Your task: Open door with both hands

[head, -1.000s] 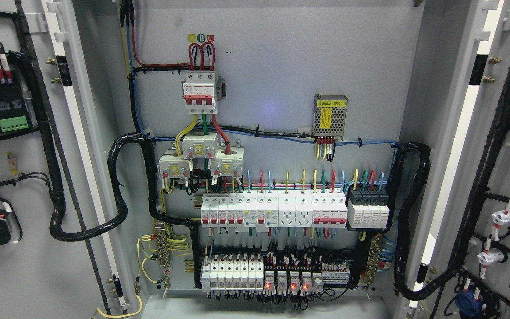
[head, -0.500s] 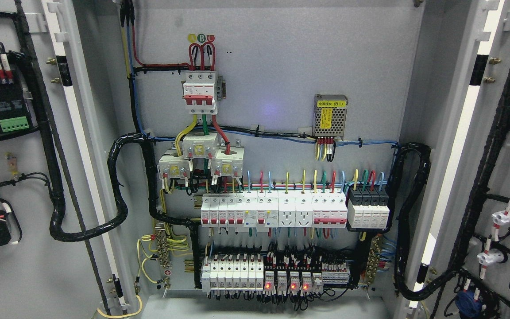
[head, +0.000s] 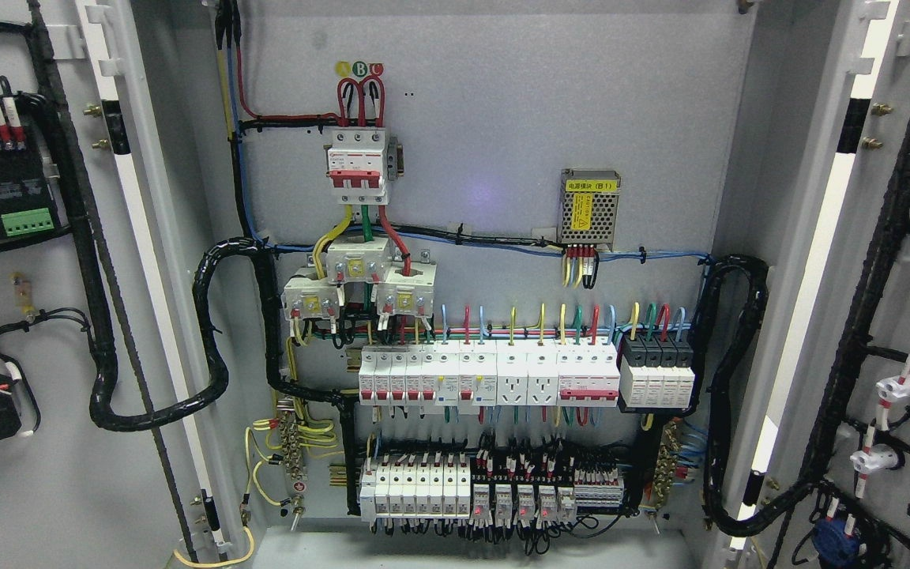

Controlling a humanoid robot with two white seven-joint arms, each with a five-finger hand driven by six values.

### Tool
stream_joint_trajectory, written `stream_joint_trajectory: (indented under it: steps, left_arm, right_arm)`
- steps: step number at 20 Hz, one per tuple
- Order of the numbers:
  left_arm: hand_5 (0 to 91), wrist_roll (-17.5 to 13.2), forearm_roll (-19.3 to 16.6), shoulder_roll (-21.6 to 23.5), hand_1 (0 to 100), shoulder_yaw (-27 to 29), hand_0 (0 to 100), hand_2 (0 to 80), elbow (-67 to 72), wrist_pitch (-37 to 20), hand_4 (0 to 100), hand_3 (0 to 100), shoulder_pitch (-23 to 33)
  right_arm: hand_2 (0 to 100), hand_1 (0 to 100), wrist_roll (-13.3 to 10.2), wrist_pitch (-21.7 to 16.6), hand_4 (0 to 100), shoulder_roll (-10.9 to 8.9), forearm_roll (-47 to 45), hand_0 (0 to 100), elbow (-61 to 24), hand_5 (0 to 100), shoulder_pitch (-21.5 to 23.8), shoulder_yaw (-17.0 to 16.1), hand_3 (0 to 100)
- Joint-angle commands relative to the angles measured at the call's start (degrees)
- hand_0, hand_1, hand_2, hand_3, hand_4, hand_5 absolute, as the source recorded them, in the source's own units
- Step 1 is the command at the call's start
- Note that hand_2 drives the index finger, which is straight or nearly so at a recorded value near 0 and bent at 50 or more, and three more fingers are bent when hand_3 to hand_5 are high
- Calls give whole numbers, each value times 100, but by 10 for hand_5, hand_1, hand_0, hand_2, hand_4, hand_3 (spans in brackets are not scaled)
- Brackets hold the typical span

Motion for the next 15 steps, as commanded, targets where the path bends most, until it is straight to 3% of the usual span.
stream_joint_trajectory:
  steps: [1, 4, 10, 15]
  left_arm:
    - [0, -9, 27, -280, 0, 312, 0, 0, 633, 41, 0, 0, -18]
    - [0, -9, 9, -280, 0, 682, 0, 0, 624, 24, 0, 0, -1]
    - [0, -18, 9, -280, 0, 682, 0, 0, 581, -64, 0, 0, 26]
    - [0, -9, -8, -561, 0, 630, 0, 0, 580, -64, 0, 0, 17]
  right_arm:
    - [0, 0, -191, 4, 0, 398, 53, 0, 783, 0, -121, -277, 0]
    - [0, 0, -191, 13, 0, 398, 53, 0, 783, 0, -130, -286, 0]
    - [0, 0, -182, 13, 0, 381, 44, 0, 801, 0, -156, -312, 0]
    - [0, 0, -138, -14, 0, 389, 44, 0, 810, 0, -191, -312, 0]
